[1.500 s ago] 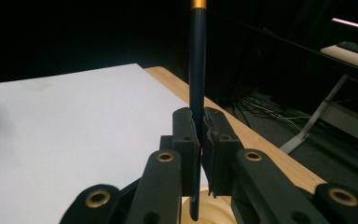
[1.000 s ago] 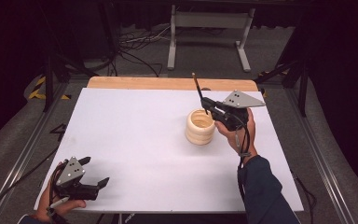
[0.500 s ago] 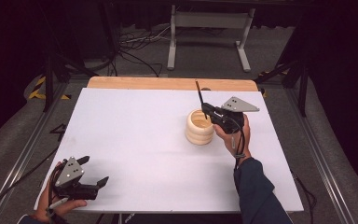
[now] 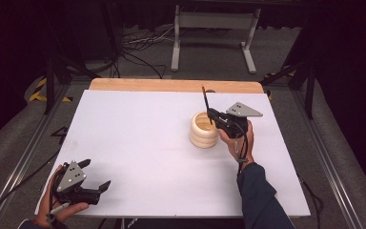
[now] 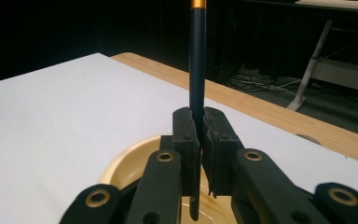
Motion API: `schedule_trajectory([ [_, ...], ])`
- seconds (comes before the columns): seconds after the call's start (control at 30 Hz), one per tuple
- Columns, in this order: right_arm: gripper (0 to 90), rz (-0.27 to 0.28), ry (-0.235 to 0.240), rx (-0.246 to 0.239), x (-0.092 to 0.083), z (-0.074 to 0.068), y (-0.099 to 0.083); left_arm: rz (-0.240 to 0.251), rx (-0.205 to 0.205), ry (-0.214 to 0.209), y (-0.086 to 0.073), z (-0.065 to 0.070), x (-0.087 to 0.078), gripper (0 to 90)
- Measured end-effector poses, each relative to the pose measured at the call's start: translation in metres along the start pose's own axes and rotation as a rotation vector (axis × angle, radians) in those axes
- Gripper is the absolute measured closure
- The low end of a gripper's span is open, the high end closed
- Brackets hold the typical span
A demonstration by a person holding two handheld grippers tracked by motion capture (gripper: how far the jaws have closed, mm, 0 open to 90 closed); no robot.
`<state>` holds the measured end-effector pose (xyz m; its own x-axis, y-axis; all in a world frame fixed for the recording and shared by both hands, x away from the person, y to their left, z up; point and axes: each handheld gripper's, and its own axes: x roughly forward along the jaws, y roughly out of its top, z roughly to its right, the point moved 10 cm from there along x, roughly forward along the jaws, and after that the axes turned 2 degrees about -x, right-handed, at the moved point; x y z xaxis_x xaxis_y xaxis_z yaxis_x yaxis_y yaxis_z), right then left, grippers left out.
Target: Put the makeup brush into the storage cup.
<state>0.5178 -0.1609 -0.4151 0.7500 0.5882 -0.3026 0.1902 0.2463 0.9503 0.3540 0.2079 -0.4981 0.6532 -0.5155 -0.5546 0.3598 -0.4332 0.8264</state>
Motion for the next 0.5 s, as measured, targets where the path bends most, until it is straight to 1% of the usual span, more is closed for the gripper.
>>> schedule_trajectory([
  [0.17,84.5,-0.001,-0.003,0.019,0.001,0.003,-0.006,0.001,0.001,0.001,0.000,0.000,0.000,3.9],
  [0.37,84.5,-0.010,0.003,0.020,0.003,0.001,-0.012,0.000,-0.001,0.000,0.000,0.000,0.000,3.8],
  [0.5,84.5,-0.014,0.002,0.034,0.003,0.002,-0.017,-0.002,0.004,0.000,0.000,0.000,0.001,3.9],
])
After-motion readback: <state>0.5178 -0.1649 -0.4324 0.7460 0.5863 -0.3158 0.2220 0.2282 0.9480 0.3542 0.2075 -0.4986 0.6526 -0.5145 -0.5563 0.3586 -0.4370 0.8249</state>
